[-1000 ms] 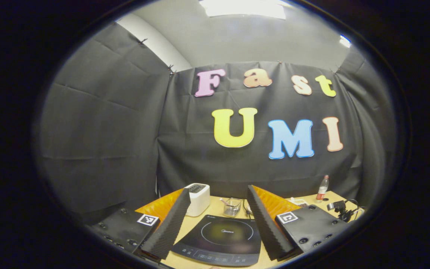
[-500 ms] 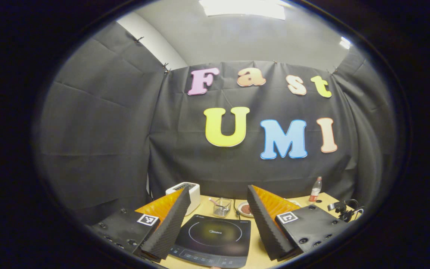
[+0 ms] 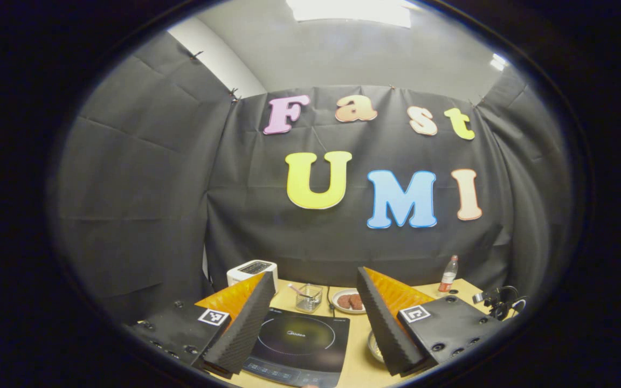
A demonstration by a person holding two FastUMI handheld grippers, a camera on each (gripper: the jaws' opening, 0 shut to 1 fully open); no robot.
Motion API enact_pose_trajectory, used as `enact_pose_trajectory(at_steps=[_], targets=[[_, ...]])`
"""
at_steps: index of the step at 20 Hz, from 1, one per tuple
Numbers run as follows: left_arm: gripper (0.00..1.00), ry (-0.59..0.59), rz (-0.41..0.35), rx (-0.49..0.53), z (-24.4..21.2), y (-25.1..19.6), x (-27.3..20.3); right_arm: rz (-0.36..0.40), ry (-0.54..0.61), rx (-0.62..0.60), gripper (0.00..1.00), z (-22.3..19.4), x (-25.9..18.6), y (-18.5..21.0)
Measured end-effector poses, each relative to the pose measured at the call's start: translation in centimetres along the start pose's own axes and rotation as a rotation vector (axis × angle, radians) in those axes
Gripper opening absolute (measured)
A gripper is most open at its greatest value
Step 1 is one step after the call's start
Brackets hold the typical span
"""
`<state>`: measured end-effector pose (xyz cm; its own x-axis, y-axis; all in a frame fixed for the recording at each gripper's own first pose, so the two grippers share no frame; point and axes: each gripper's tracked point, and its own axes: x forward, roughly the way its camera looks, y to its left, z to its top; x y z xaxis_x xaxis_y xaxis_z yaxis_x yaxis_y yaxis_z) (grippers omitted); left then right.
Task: First push the handle of the pot to place it horizontally, then grasp the pot with both hands and set it on the induction cooktop.
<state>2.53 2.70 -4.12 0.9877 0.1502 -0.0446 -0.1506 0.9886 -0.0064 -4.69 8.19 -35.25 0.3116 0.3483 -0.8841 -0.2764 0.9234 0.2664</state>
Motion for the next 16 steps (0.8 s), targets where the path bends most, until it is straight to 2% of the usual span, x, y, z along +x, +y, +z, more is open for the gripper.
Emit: enact_pose_trajectory(at_steps=[1, 5, 6, 12, 14, 15, 16], targets=[[0.94, 0.000, 0.001, -0.002, 0.0, -0.3, 0.1, -0.009, 0.004, -0.008, 0.00, 0.1, 0.0, -0.4], [0.95, 0.012, -0.001, -0.002, -0.5, -1.3, 0.4, -0.058, 0.025, -0.048, 0.00, 0.1, -0.1, -2.6], [0.99, 0.014, -0.001, -0.001, -0.6, -1.5, 0.4, -0.071, 0.029, -0.056, 0.00, 0.1, -0.1, -3.2], [0.99, 0.023, 0.003, 0.003, -1.0, -3.0, 1.0, -0.158, 0.030, -0.165, 0.00, 0.8, -0.2, -6.9], [0.99, 0.028, 0.007, 0.003, -1.4, -3.5, 1.2, -0.181, 0.029, -0.206, 0.00, 1.2, -0.2, -8.0], [0.94, 0.030, 0.009, 0.004, -1.4, -3.8, 1.3, -0.189, 0.028, -0.222, 0.00, 1.4, -0.1, -8.5], [0.94, 0.032, 0.012, 0.005, -1.6, -3.9, 1.3, -0.193, 0.027, -0.234, 0.01, 1.5, -0.1, -8.8]])
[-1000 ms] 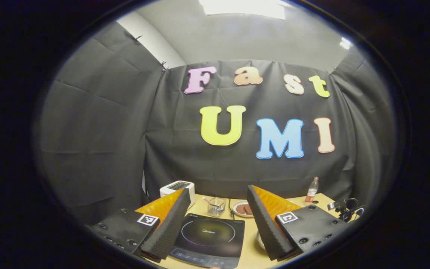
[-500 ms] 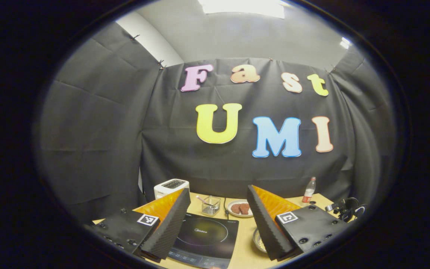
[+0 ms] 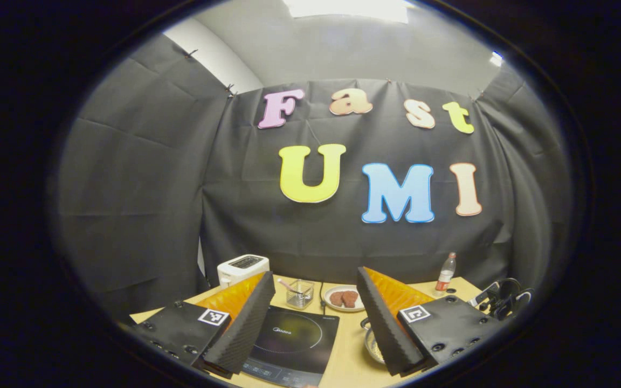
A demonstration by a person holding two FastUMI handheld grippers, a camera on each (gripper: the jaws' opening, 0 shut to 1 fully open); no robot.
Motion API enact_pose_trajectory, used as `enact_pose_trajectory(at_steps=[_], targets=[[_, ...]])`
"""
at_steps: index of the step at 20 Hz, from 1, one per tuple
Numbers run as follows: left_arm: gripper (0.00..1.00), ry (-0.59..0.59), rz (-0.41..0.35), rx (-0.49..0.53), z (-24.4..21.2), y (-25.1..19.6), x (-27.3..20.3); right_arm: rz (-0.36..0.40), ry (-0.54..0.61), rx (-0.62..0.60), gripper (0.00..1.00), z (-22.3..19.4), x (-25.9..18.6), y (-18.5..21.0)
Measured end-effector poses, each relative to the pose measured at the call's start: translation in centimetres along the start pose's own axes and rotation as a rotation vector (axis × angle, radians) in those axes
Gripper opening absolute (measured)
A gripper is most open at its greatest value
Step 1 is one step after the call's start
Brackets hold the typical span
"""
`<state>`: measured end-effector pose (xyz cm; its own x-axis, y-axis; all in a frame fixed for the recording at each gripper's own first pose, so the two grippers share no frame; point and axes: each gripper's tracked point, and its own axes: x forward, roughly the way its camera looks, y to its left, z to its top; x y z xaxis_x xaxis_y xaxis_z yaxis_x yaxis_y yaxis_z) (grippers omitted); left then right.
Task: First push the handle of the pot to place it horizontally, then grasp the pot with both hands and set it on the induction cooktop.
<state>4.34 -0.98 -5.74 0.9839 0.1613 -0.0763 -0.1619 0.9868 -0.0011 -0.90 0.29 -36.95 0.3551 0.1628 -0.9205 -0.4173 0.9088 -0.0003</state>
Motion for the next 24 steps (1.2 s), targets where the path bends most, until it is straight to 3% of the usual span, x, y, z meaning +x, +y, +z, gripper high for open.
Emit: enact_pose_trajectory(at_steps=[7, 8, 9, 11, 13, 15, 18, 19, 24], targets=[[0.94, 0.006, 0.023, 0.008, -0.4, -1.5, 0.7, -0.032, -0.008, -0.052, 0.00, 1.0, 1.0, -2.7], [0.99, 0.007, 0.028, 0.008, -0.4, -1.6, 0.7, -0.040, -0.011, -0.065, 0.01, 1.1, 1.1, -3.1], [0.94, 0.008, 0.034, 0.009, -0.5, -1.7, 0.9, -0.046, -0.015, -0.079, 0.00, 1.4, 1.2, -3.5], [0.99, 0.008, 0.045, 0.012, -0.6, -2.0, 0.9, -0.057, -0.021, -0.101, 0.00, 1.9, 1.6, -4.2], [0.94, 0.008, 0.059, 0.016, -0.6, -2.2, 0.9, -0.062, -0.029, -0.122, 0.01, 2.5, 2.0, -4.7], [1.00, 0.010, 0.075, 0.020, -0.8, -2.2, 1.0, -0.064, -0.037, -0.135, 0.00, 3.1, 2.4, -5.2], [0.99, 0.012, 0.101, 0.027, -0.9, -2.3, 0.8, -0.072, -0.053, -0.126, 0.01, 4.0, 3.1, -6.1], [0.94, 0.014, 0.108, 0.030, -0.9, -2.3, 0.9, -0.073, -0.060, -0.114, 0.01, 4.5, 3.4, -6.5], [1.00, 0.020, 0.134, 0.048, -1.0, -3.2, 1.0, -0.075, -0.089, -0.081, 0.00, 5.5, 4.2, -7.8]])
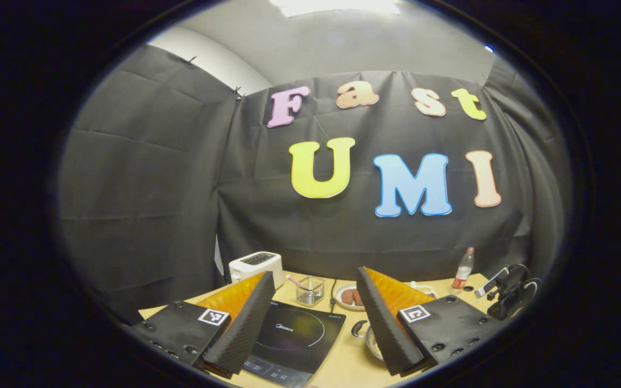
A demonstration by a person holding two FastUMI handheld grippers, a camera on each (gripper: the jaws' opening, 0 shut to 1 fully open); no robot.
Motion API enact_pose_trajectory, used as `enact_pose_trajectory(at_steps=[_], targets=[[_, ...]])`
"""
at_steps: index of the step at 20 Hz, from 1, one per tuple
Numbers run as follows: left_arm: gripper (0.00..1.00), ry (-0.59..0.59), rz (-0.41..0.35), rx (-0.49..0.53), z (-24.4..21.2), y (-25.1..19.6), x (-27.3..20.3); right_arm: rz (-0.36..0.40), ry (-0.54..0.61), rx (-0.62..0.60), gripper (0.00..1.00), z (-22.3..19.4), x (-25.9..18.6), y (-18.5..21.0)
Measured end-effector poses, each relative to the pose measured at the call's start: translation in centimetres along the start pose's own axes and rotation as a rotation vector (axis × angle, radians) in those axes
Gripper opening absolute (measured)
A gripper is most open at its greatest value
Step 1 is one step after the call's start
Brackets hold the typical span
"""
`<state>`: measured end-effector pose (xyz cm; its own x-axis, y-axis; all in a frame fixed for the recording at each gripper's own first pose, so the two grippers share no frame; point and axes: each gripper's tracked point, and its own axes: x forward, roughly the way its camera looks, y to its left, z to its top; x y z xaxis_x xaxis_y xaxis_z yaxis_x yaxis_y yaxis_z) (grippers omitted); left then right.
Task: First push the handle of the pot to place it horizontally, then grasp the pot with both hands and set it on the induction cooktop.
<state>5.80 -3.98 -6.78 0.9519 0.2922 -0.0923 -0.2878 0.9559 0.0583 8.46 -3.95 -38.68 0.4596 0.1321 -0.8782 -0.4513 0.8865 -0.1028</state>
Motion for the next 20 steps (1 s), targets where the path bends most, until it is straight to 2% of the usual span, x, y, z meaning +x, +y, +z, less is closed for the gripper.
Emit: enact_pose_trajectory(at_steps=[5, 7, 8, 10, 14, 16, 17, 19, 20], targets=[[1.00, 0.015, 0.001, 0.019, -0.8, -1.7, 0.0, 0.009, -0.015, 0.060, 0.01, 0.3, 0.2, -0.9], [0.99, 0.025, -0.009, 0.025, -1.1, -2.6, 0.4, -0.014, -0.042, 0.081, 0.01, 0.5, -0.3, -2.1], [0.94, 0.028, -0.020, 0.025, -1.3, -3.0, 0.5, -0.031, -0.061, 0.103, 0.01, 0.5, -0.6, -2.7], [1.00, 0.035, -0.042, 0.028, -1.7, -3.8, 1.2, -0.064, -0.085, 0.153, 0.01, 0.5, -1.4, -3.9], [1.00, 0.055, -0.103, 0.030, -3.3, -5.3, 3.5, -0.067, -0.183, 0.249, 0.01, 2.1, -3.4, -4.8], [0.99, 0.074, -0.148, 0.031, -4.4, -6.0, 5.1, -0.070, -0.271, 0.304, 0.24, 4.0, -4.8, -5.1], [0.99, 0.088, -0.174, 0.029, -5.2, -6.4, 6.0, -0.071, -0.306, 0.330, 0.54, 5.0, -5.3, -5.0], [1.00, 0.124, -0.230, 0.027, -6.9, -7.2, 7.9, -0.101, -0.347, 0.365, 0.99, 6.2, -6.1, -5.3], [0.97, 0.142, -0.257, 0.025, -7.8, -7.5, 8.7, -0.119, -0.364, 0.372, 0.94, 6.6, -6.3, -5.3]])
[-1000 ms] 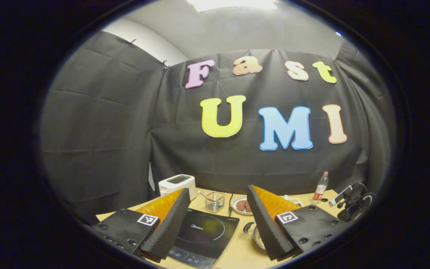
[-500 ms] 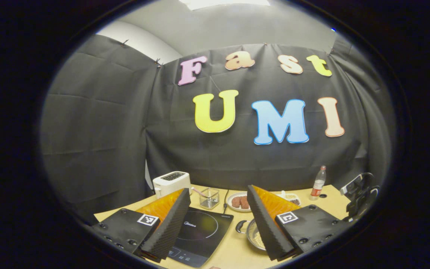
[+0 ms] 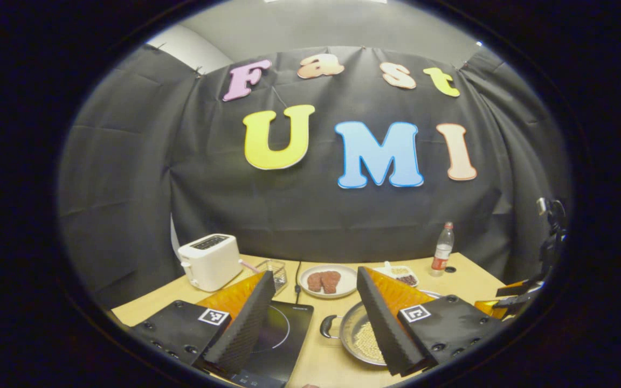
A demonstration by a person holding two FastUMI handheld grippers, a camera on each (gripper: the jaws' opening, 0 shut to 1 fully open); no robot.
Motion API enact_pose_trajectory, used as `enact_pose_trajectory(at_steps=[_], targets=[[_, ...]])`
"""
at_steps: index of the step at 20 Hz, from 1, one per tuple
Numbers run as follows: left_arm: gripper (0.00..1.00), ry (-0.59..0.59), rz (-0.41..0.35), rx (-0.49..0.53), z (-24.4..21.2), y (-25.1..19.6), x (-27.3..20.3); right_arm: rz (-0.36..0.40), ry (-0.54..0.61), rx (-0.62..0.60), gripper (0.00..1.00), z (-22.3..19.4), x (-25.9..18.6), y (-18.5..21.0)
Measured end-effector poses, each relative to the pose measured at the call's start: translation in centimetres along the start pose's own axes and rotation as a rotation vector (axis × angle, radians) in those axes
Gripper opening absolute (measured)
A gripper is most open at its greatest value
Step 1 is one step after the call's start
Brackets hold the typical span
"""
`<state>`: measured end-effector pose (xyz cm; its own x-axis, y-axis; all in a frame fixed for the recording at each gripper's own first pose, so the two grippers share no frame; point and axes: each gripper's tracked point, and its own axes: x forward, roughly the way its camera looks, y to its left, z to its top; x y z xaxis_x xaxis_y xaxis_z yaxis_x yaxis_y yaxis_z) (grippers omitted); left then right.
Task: First push the handle of the pot to place it horizontally, then grasp the pot with both hands and set it on the induction cooktop.
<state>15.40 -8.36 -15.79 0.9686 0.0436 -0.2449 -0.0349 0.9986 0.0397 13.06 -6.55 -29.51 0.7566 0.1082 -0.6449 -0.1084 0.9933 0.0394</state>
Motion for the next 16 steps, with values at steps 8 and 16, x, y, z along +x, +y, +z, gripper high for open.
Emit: enact_pose_trajectory(at_steps=[8, 16], targets=[[1.00, 0.208, -0.163, 0.021, -8.4, -1.1, 7.2, -0.080, 0.010, 0.029, 0.97, 0.5, 1.6, 0.4], [1.00, 0.398, -0.240, 0.050, -16.0, -3.5, 10.8, -0.112, 0.063, 0.013, 0.97, -0.8, 3.9, 0.5]])
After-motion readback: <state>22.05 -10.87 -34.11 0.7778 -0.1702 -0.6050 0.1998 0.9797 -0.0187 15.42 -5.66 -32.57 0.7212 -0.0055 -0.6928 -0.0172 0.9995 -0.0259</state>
